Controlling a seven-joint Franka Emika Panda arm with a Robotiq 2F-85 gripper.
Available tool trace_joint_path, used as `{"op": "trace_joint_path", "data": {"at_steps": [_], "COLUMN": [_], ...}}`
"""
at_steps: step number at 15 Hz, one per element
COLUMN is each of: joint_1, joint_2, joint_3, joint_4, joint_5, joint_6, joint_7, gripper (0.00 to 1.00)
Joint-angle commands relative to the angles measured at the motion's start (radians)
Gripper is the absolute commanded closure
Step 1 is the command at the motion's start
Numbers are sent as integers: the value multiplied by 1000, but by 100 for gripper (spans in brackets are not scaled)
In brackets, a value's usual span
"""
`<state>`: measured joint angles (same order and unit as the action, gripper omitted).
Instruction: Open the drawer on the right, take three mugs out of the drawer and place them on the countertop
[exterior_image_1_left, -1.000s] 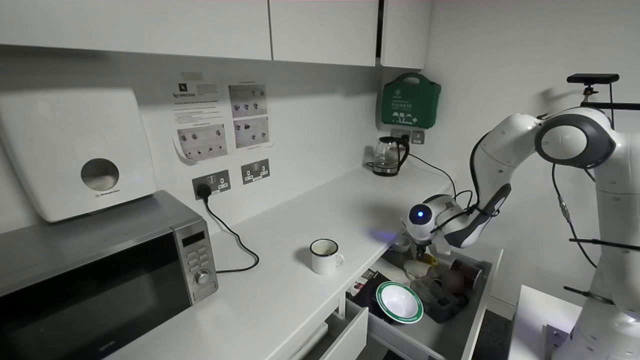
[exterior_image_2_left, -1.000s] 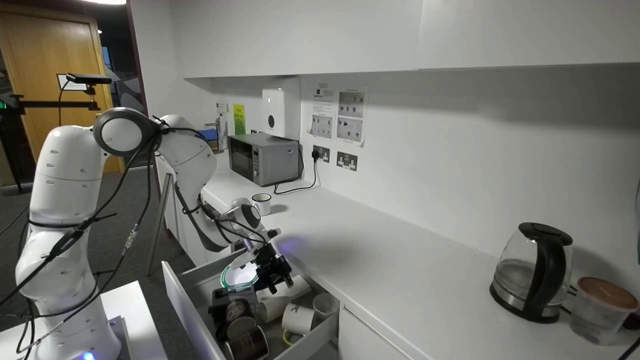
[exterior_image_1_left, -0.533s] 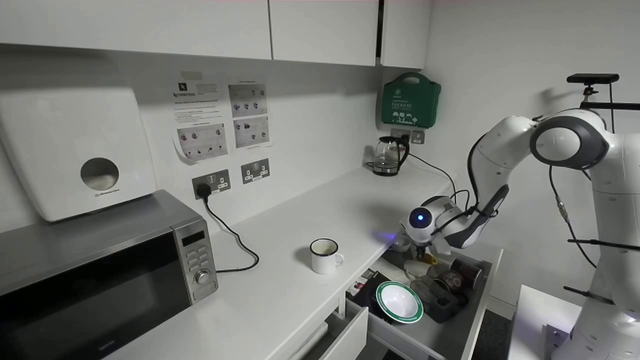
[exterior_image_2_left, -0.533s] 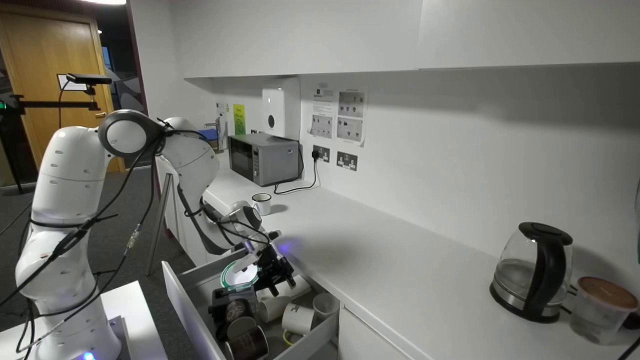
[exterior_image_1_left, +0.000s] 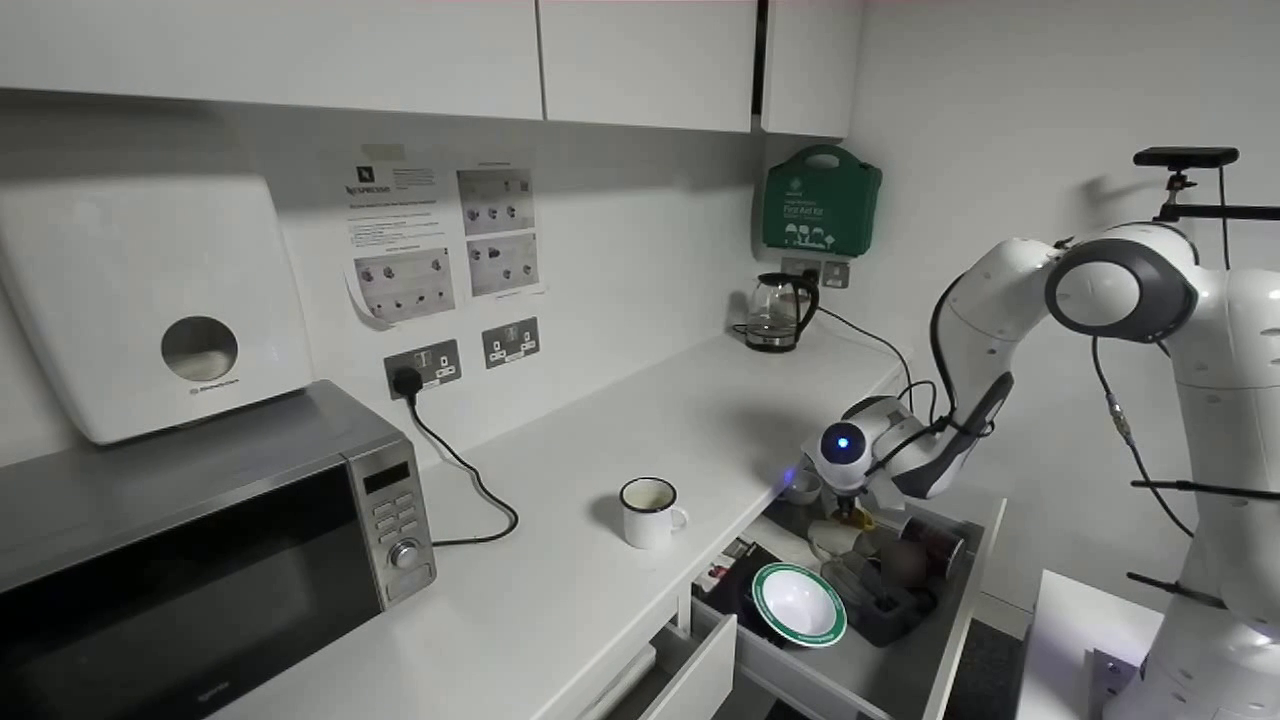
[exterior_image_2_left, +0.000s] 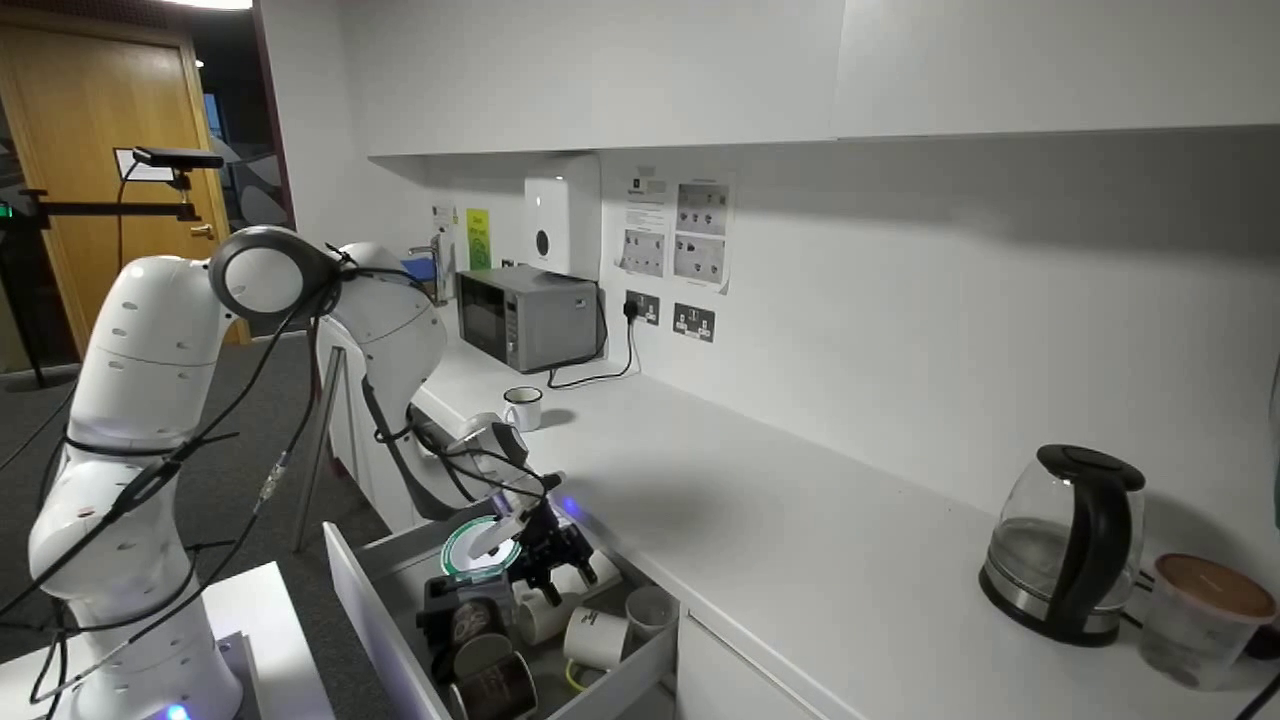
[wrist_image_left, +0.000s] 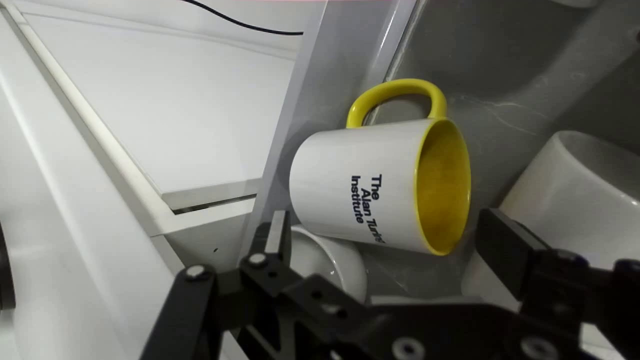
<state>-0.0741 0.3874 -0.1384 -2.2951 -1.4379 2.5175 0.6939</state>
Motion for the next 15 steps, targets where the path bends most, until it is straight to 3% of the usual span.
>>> {"op": "trace_joint_path", "data": {"at_steps": [1, 15], "joint_1": [-18, -23], "joint_2": [26, 86], "joint_3": [4, 4], "joint_4": [30, 70], "joint_5": [-58, -112], "joint_6": [-18, -48], "joint_7": [34, 40], "gripper": [0, 0]}}
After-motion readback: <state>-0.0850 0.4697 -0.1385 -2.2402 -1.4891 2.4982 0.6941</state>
